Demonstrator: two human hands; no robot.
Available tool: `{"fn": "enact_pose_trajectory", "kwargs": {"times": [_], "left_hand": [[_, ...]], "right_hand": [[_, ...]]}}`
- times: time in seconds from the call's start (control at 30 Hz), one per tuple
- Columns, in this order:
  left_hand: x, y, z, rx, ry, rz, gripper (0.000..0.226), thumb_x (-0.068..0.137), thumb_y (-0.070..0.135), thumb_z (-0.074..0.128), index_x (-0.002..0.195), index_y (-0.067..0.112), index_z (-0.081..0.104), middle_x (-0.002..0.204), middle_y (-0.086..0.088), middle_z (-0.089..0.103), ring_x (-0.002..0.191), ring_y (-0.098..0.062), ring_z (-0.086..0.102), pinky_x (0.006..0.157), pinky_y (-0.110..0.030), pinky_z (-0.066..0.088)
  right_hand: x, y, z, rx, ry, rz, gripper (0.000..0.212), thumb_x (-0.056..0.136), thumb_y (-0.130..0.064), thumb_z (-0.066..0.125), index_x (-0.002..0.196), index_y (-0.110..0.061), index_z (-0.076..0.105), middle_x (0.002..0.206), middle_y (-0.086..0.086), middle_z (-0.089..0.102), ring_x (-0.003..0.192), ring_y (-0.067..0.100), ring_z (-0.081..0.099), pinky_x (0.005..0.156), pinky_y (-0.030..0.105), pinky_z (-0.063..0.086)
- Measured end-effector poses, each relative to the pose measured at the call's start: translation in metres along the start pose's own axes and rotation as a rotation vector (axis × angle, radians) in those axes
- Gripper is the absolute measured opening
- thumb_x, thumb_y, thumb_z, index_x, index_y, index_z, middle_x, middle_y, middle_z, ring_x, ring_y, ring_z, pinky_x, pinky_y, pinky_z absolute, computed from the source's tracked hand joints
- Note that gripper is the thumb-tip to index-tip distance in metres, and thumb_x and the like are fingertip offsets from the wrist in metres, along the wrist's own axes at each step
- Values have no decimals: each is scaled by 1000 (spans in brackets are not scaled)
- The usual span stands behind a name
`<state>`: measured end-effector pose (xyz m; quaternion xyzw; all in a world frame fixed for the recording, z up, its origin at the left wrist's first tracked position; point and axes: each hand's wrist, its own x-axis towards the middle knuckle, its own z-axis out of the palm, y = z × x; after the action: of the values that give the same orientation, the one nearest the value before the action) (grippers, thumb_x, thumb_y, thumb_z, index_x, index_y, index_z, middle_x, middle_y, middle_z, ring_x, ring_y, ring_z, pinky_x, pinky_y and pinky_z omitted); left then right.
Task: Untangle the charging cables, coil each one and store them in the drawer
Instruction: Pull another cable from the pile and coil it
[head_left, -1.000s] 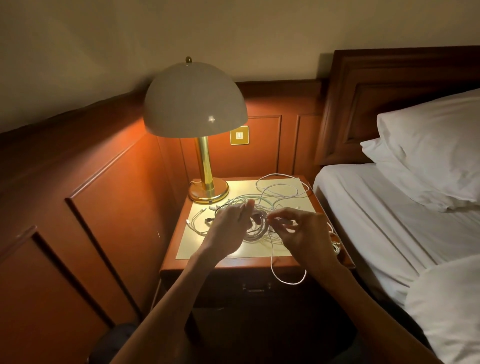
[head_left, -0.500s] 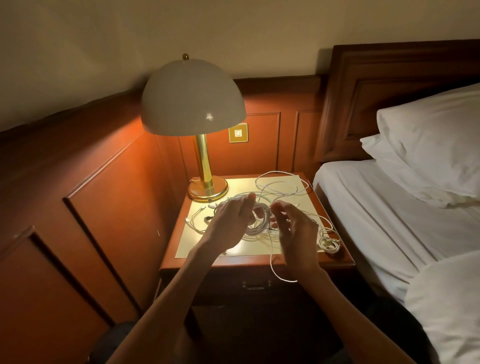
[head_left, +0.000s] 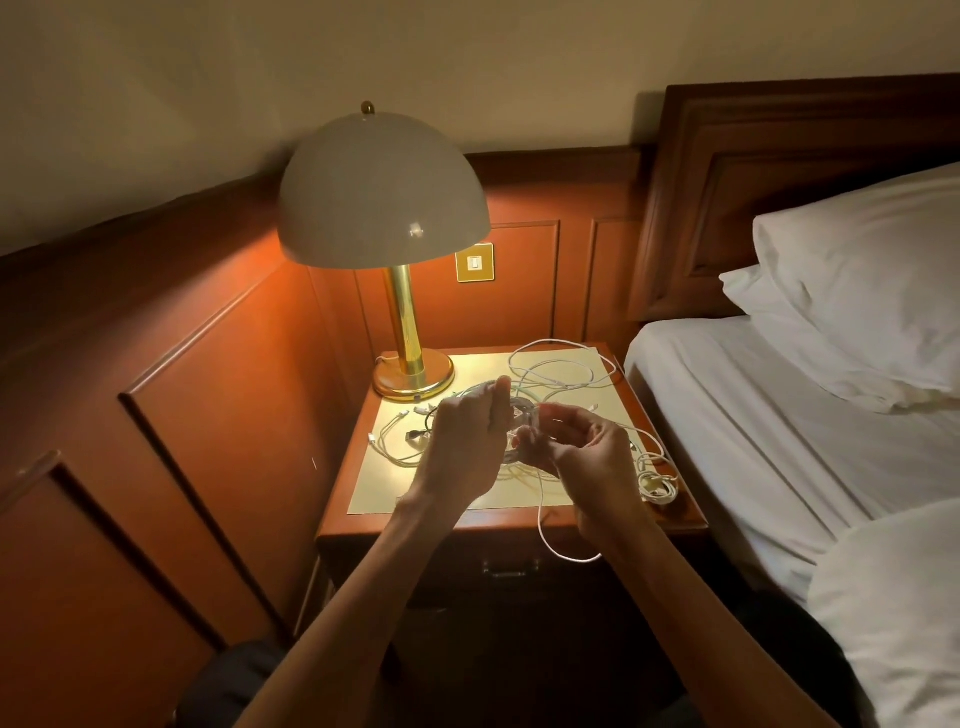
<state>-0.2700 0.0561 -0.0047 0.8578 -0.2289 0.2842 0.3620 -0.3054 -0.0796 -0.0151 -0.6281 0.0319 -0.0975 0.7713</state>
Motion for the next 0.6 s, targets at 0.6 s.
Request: {"fn": "enact_pose_trajectory", "kwargs": {"times": [0.6], "left_hand": [[13,-22,-1,21,-100,75,34,97,35,52,89,8,70,70,11,61,56,1,60,53,-5,45]], "right_hand": [[16,-17,-2,229,-297,371,17,96,-8,51,100,-1,66,96,21,66,90,30,66,93,37,51]]}}
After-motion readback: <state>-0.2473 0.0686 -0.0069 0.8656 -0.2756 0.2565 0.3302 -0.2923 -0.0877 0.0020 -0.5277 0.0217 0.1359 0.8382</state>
